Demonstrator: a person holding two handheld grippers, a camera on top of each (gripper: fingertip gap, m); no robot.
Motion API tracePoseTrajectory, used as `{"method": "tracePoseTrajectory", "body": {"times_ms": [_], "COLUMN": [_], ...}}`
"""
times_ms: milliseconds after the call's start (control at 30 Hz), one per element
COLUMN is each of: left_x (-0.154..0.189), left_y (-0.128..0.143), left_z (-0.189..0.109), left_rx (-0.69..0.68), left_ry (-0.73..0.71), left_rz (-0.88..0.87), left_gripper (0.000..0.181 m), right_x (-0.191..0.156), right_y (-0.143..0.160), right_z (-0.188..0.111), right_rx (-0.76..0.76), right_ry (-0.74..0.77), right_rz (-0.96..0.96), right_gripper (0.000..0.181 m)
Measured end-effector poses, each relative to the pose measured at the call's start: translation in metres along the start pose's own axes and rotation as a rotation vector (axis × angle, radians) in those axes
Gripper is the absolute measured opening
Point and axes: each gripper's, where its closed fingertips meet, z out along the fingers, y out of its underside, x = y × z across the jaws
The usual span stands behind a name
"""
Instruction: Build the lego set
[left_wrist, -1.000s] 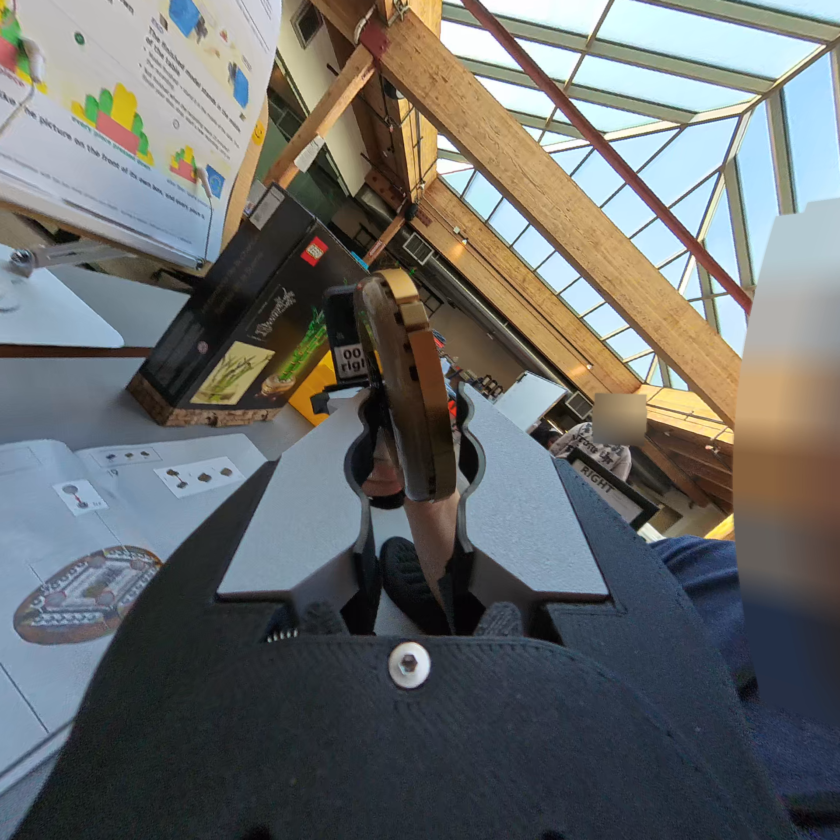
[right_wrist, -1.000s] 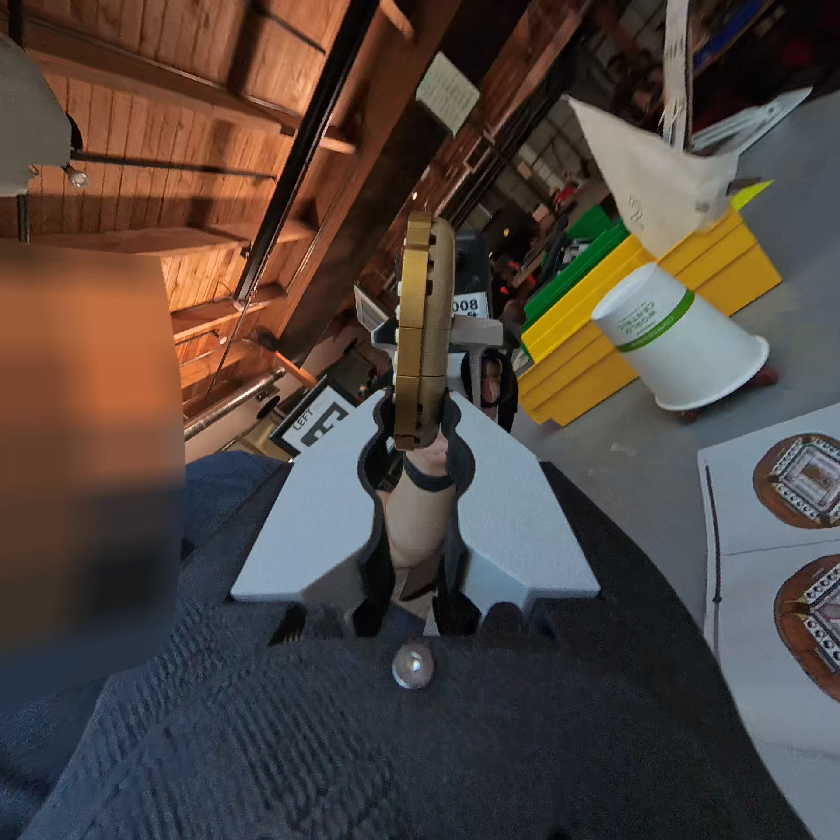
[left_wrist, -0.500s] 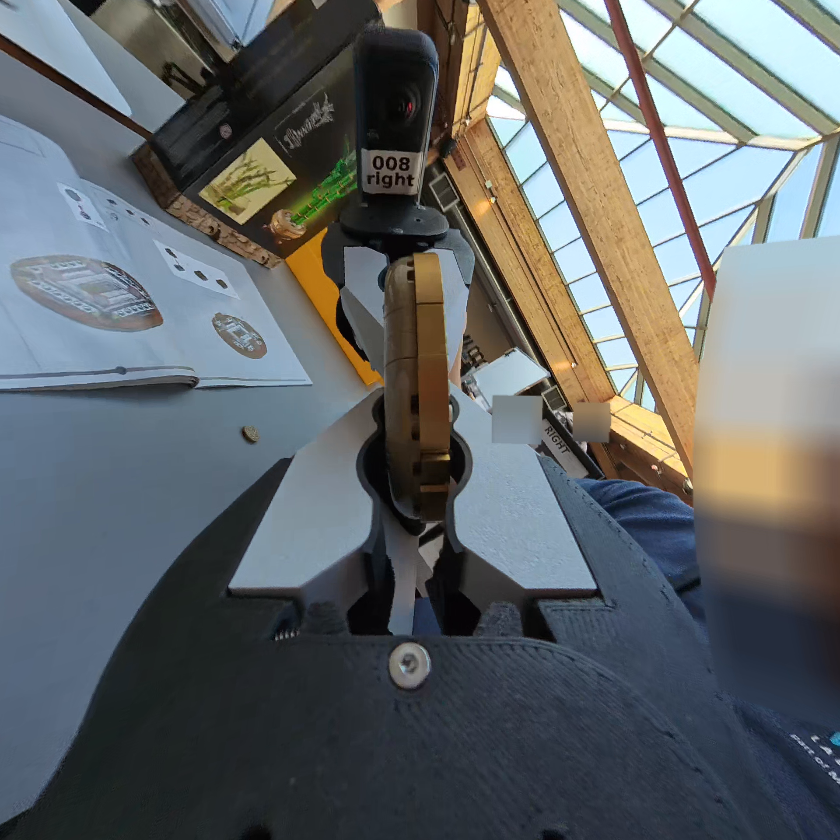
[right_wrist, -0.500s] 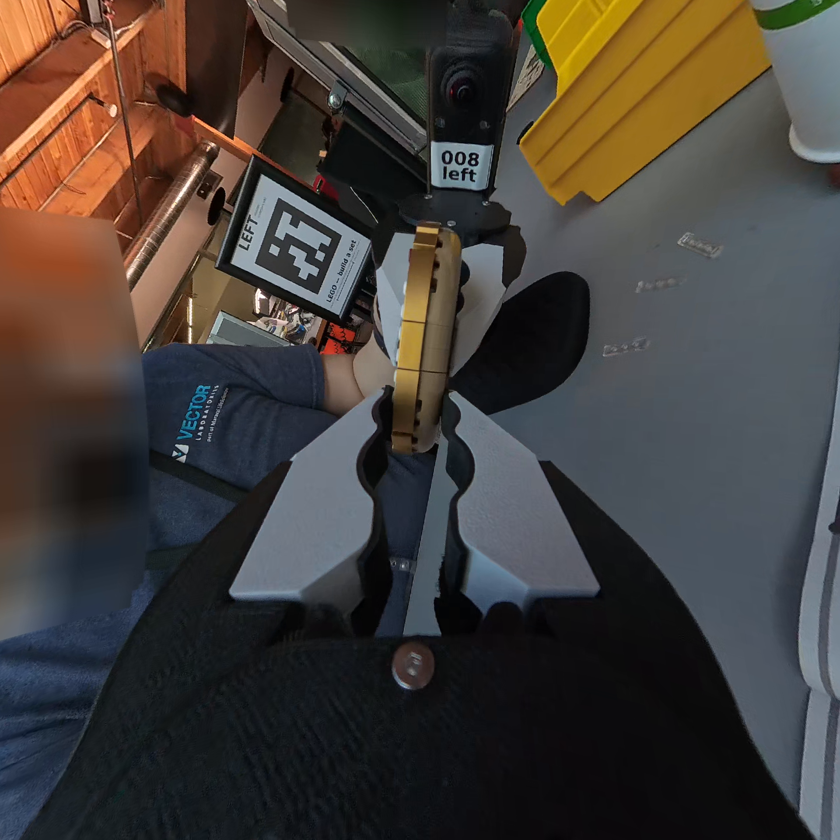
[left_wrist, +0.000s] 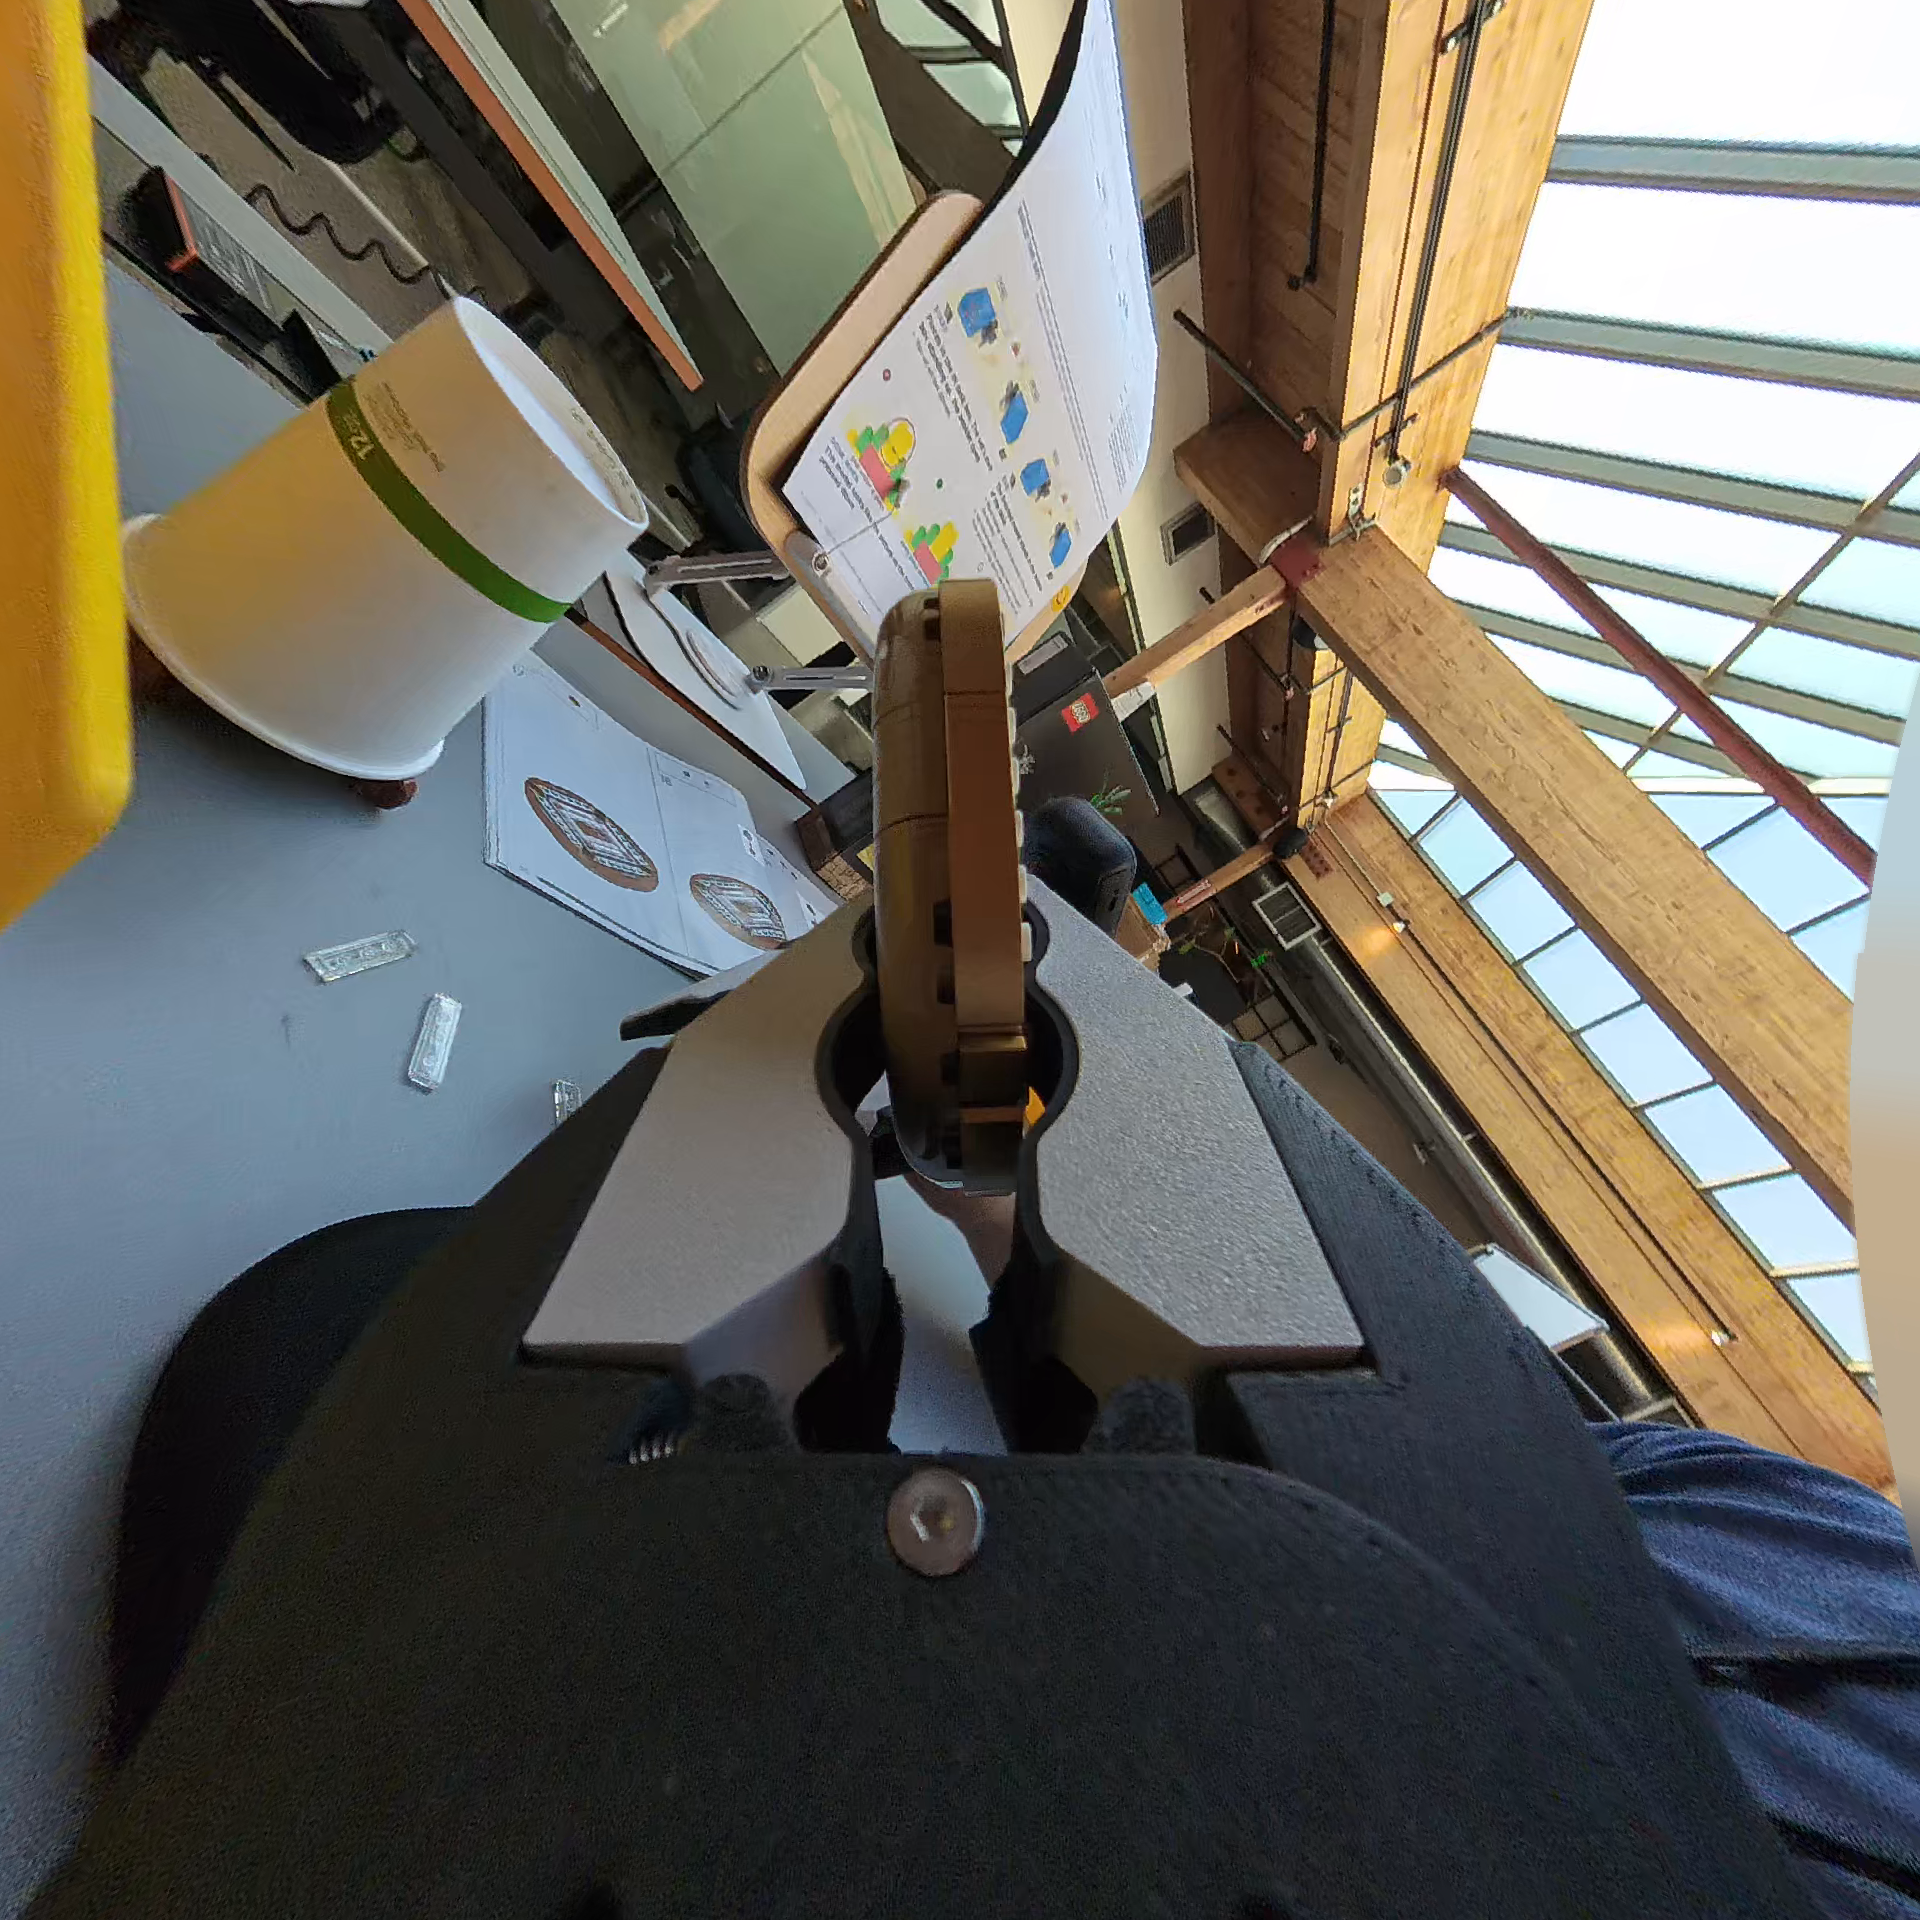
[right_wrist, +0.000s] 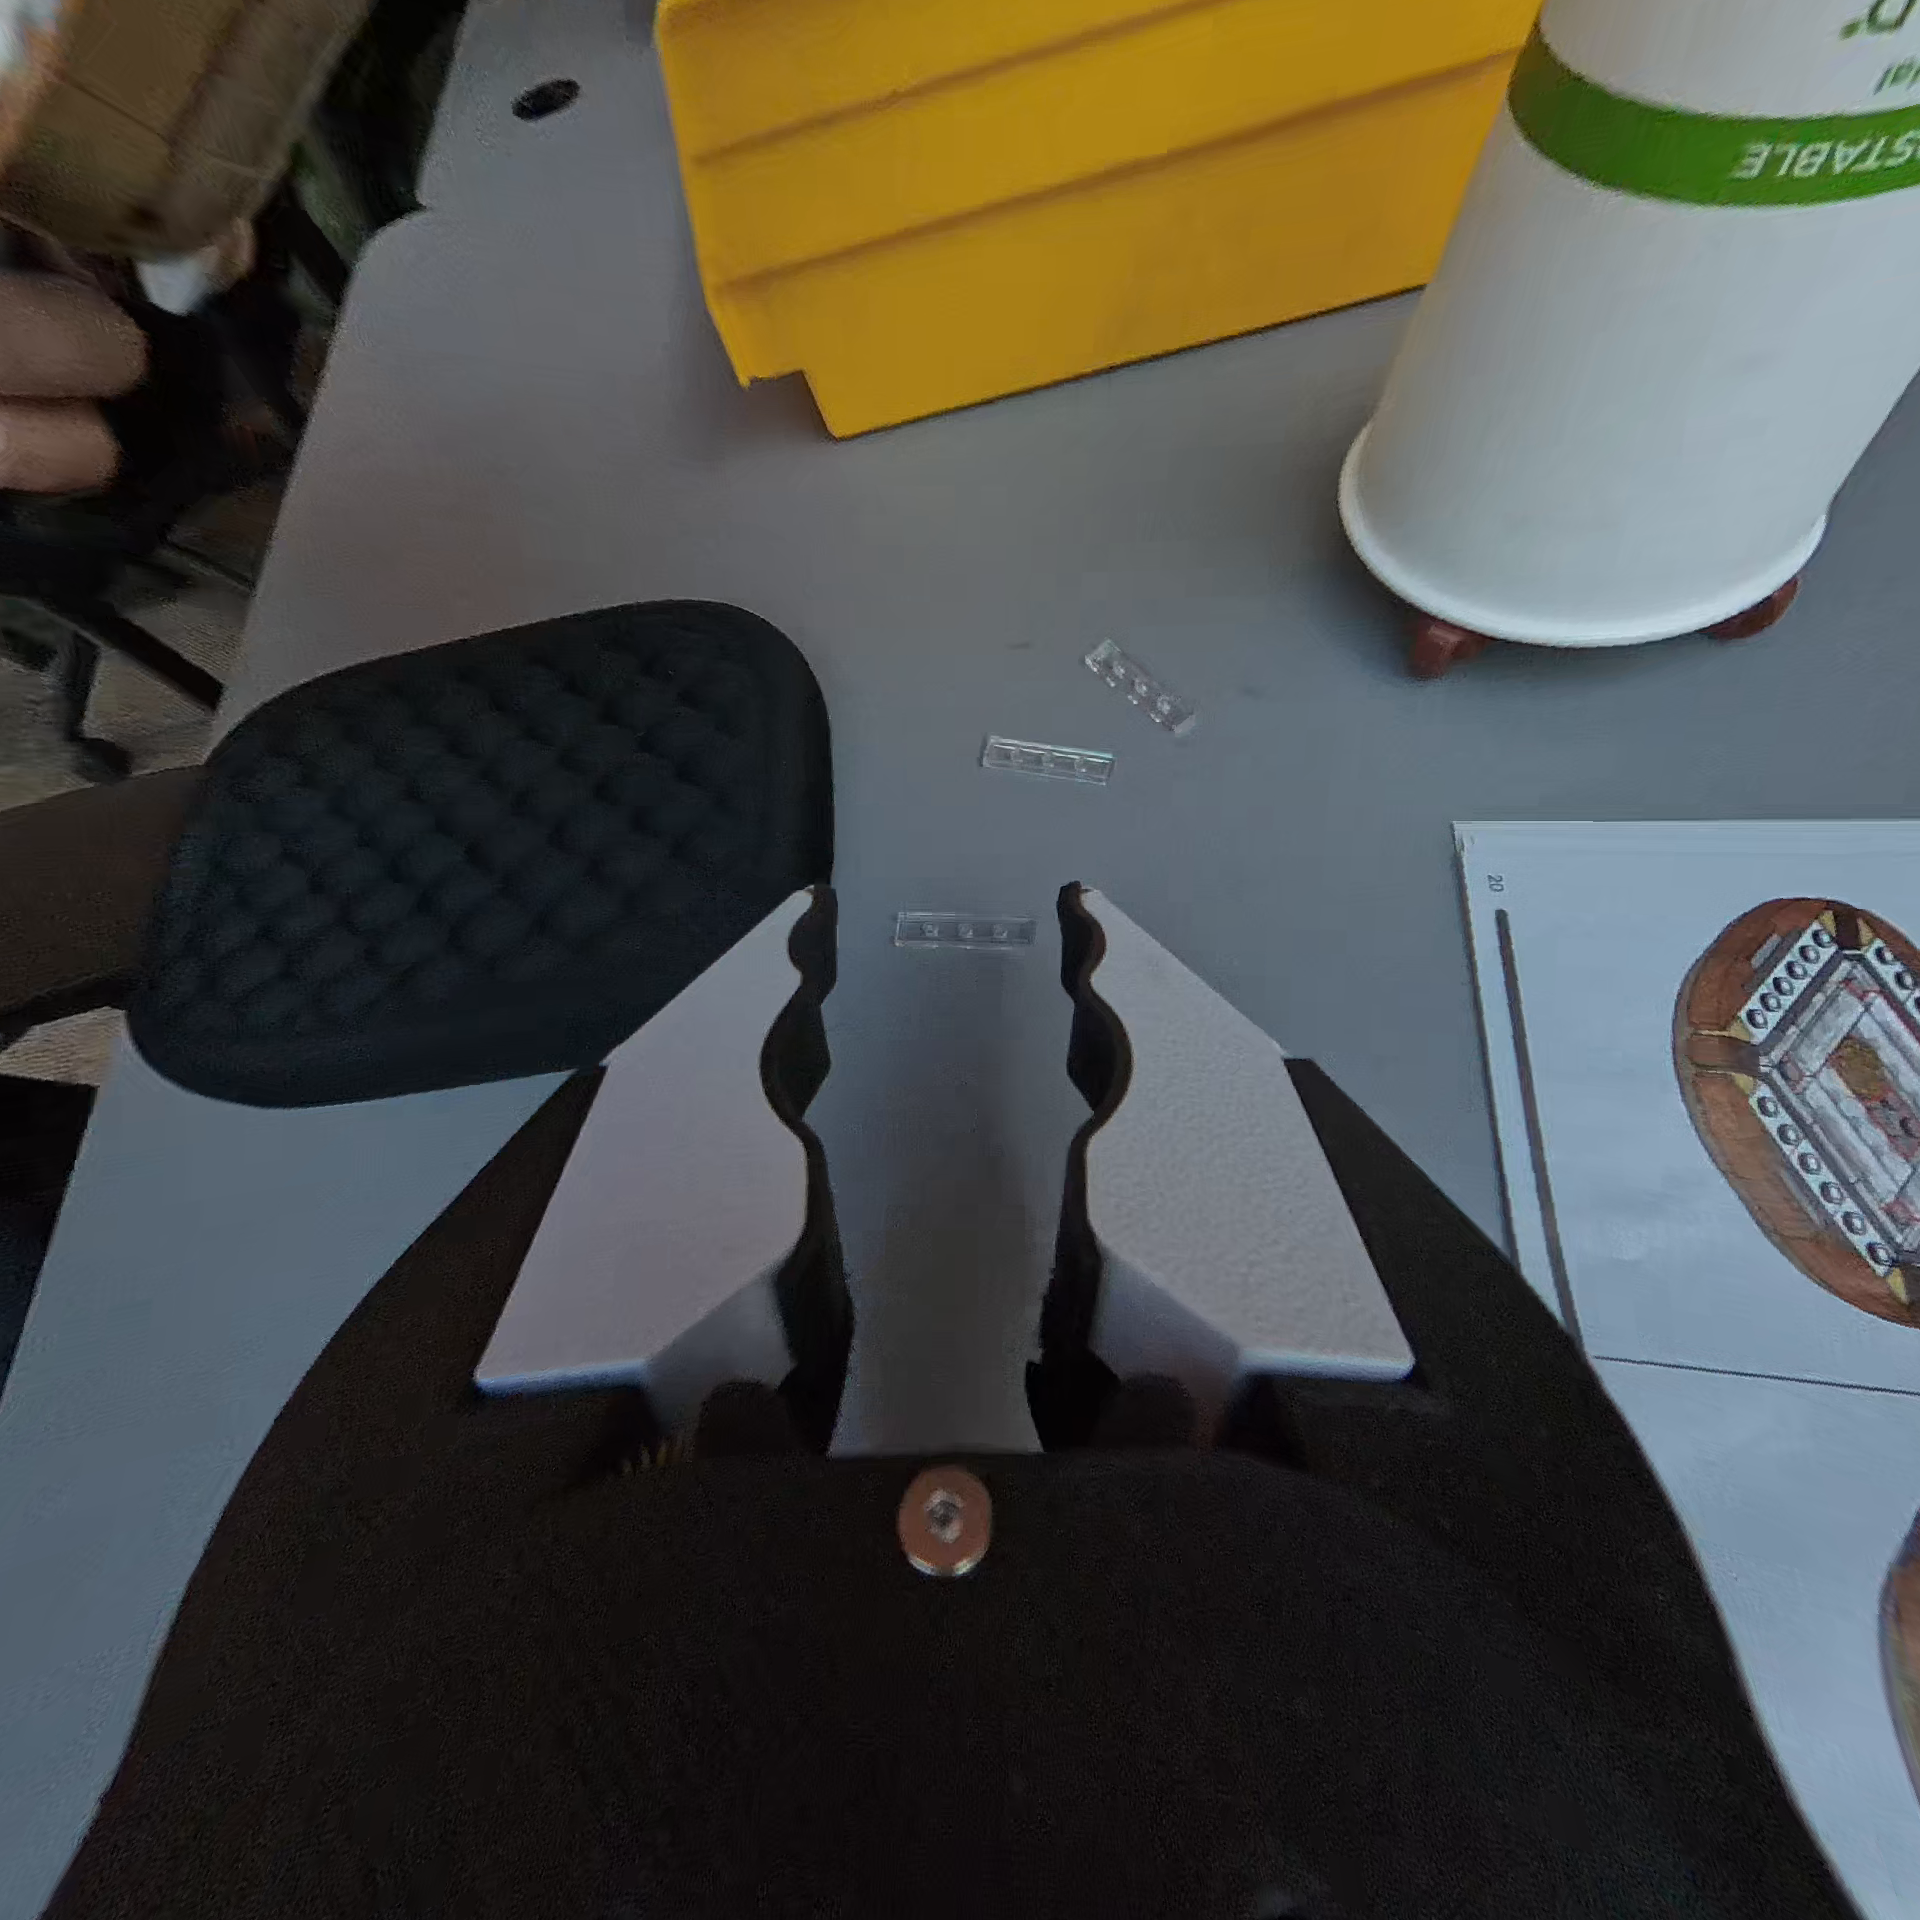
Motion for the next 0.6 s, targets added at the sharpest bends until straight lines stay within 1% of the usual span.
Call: {"method": "tracePoseTrajectory", "body": {"times_ms": [100,133,200,300,400,433,467,567,600], "left_x": [-0.003,-0.003,-0.002,-0.001,0.000,0.000,0.000,-0.001,-0.002], "left_y": [-0.003,-0.002,0.000,0.003,0.004,0.004,0.004,0.006,0.006], "left_z": [-0.007,-0.007,-0.007,-0.004,-0.002,-0.002,-0.002,-0.004,-0.005], "left_rx": [0.035,0.032,0.020,-0.002,-0.008,-0.011,-0.013,-0.019,-0.019], "left_ry": [0.003,0.011,0.016,0.034,0.052,0.055,0.058,0.059,0.051], "left_rz": [-0.032,-0.039,-0.038,-0.039,-0.051,-0.055,-0.056,-0.054,-0.051], "left_gripper": [0.018,0.018,0.018,0.019,0.019,0.019,0.019,0.019,0.018], "right_x": [0.002,0.000,0.005,0.008,0.005,0.005,0.002,0.003,0.000], "right_y": [0.013,0.016,0.020,0.021,0.020,0.020,0.020,0.019,0.014], "right_z": [0.014,0.016,0.017,0.018,0.019,0.019,0.020,0.016,0.013], "right_rx": [-0.075,-0.092,-0.121,-0.127,-0.134,-0.135,-0.136,-0.129,-0.100], "right_ry": [0.054,0.058,0.115,0.148,0.128,0.135,0.123,0.158,0.161], "right_rz": [-0.009,-0.019,-0.056,-0.090,-0.099,-0.115,-0.130,-0.173,-0.210], "right_gripper": [0.044,0.044,0.045,0.041,0.040,0.038,0.031,0.031,0.031]}}
